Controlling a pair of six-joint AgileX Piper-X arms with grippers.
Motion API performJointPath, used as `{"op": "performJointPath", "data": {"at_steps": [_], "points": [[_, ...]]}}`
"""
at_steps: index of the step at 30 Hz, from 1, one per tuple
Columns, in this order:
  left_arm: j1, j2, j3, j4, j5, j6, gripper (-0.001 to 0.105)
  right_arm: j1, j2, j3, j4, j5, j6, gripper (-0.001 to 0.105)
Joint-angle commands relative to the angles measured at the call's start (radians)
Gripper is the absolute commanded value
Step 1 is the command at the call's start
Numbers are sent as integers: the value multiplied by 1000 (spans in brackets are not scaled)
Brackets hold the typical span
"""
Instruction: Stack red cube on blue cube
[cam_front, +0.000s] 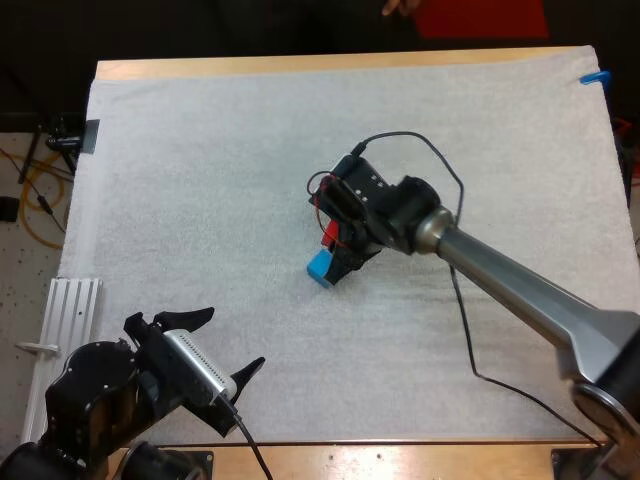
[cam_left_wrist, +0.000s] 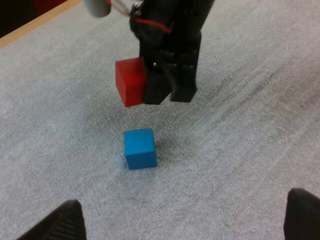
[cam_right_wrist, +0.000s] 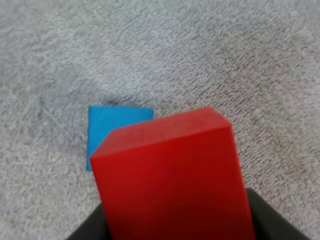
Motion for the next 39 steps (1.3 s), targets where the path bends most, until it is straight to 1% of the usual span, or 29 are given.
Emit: {"op": "performJointPath", "data": {"at_steps": [1,4,9,19,24,26,27,28,29,30,31,32,34,35,39], "points": [[-4,0,-2,0,7,6,76,12,25,-44,40,-7,5,4],[-4,0,-2,0,7,6,76,34,63,-77,58,-7,9,4],[-4,0,-2,0,7,6,76,62,93,-77,51,-7,28,4],[-4,0,-2,0,7,6,76,62,149,-77,51,1,71,4],[-4,0,-2,0,7,6,76,62,149,-77,44,-5,73,4],[-4,0,-2,0,7,6,76,62,149,-77,46,-5,75,8],[-4,0,-2,0,7,6,76,62,149,-77,48,-5,75,13],[-4,0,-2,0,7,6,76,62,149,-77,48,-8,75,22],[-4,0,-2,0,7,6,76,62,149,-77,48,-8,75,28],[-4,0,-2,0,7,6,76,62,149,-77,48,-13,75,39],[-4,0,-2,0,7,6,76,62,149,-77,48,-16,75,46],[-4,0,-2,0,7,6,76,62,149,-77,48,-16,75,56],[-4,0,-2,0,7,6,76,62,149,-77,48,-16,75,62],[-4,0,-2,0,7,6,76,62,149,-77,48,-16,75,63],[-4,0,-2,0,7,6,76,62,143,-77,48,-16,75,63]]}}
